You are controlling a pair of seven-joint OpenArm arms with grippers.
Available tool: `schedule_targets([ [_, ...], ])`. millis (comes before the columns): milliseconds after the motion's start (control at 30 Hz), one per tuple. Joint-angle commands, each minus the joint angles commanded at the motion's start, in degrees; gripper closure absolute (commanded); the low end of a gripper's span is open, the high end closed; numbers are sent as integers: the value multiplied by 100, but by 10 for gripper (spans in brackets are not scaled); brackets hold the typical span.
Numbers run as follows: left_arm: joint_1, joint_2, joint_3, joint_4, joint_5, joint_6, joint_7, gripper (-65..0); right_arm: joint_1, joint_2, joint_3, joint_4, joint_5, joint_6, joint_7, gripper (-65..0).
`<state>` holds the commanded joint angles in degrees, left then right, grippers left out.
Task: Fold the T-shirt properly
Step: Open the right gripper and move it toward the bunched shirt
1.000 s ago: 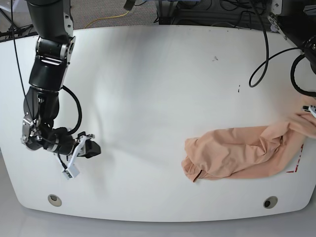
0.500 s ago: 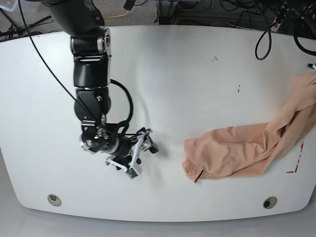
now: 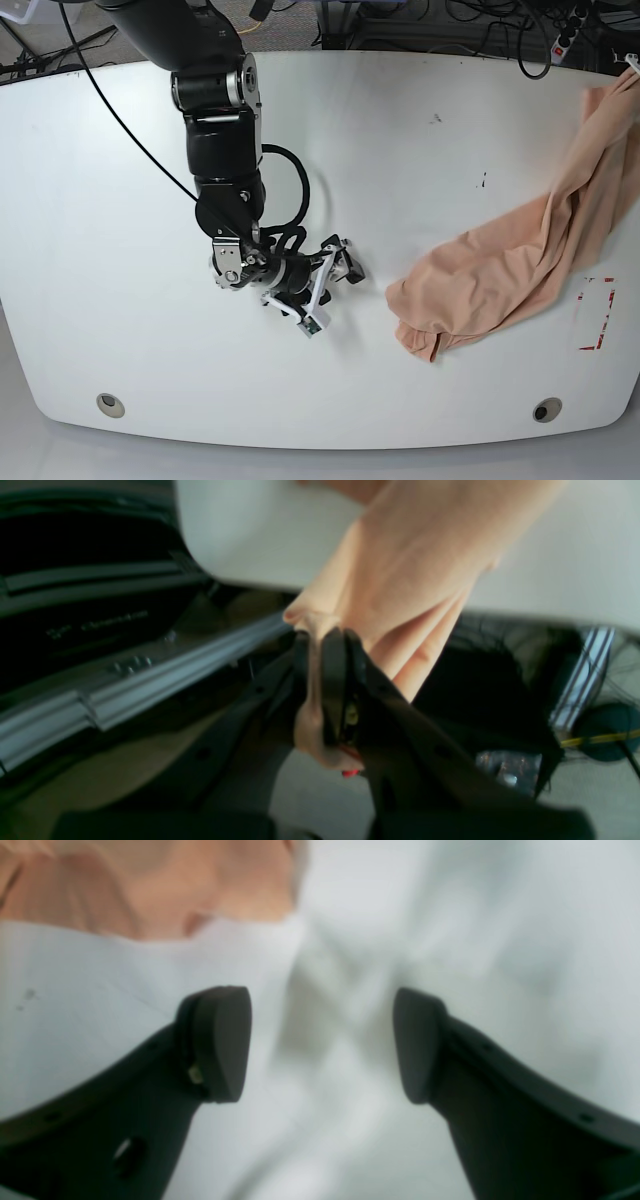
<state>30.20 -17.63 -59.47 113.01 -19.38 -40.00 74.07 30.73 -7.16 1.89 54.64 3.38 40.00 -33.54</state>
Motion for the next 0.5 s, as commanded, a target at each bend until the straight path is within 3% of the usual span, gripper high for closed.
schedule_targets([
  [267,97,44,18,-9,0,0,9,-3,-9,-184,-281,9,18,0,26,-431],
  [500,79,44,105,-9,0,0,0,-3,-105,-176,-712,53,747,0,114,-430],
])
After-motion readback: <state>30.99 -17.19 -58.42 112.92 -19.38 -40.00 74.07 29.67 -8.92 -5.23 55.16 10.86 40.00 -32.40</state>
